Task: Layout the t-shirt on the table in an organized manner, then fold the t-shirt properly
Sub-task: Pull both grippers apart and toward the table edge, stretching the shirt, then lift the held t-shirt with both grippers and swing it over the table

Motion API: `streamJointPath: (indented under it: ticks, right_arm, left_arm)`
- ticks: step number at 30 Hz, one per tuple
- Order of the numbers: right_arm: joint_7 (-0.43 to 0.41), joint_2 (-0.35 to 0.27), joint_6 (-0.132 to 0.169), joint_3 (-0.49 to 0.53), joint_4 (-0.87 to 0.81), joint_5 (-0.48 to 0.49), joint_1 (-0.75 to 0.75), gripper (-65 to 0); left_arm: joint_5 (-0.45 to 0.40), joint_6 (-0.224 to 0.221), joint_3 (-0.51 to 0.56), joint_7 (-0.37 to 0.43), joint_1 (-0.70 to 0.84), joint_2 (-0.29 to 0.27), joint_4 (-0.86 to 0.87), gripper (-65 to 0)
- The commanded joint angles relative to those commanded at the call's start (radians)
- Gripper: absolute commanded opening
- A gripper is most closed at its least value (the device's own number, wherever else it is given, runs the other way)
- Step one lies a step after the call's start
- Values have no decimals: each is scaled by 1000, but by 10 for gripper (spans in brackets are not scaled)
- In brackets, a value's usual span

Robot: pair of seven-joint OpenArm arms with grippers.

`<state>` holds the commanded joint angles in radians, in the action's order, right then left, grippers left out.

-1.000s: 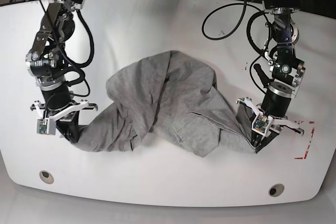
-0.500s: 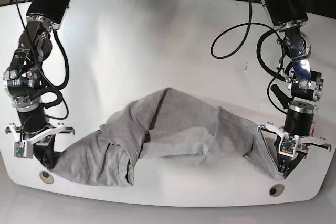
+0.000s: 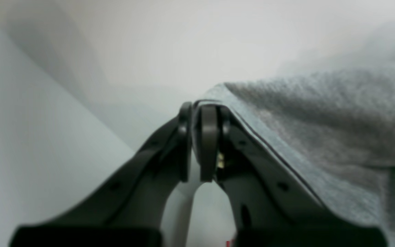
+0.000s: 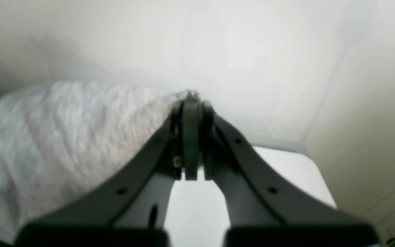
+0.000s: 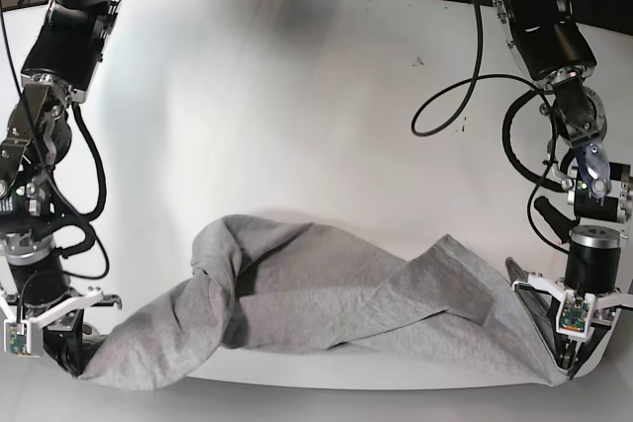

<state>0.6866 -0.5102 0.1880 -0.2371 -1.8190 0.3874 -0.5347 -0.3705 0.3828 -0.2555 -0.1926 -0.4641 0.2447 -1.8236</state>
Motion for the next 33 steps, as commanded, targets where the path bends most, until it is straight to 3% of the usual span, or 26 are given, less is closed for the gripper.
streamJointPath:
  ticks: [6,18,25,33]
  right_arm:
    - [0,-20,2,12,55,0,-89,-650]
    - [-2,-64,6,126,181,-5,-292,-650]
    - [2,-64,49,130,261,-8,-385,-650]
    - [46,-72,49,135,216,0,-333,-650]
  left_arm:
    - [3,5,5,-91,-101,40,0,-625]
    - [0,123,5,-233,-265,52,3,-625]
    - [2,127,15,-281,-304,60,6,-625]
    - [3,140,35,-364,-285,60,2,-625]
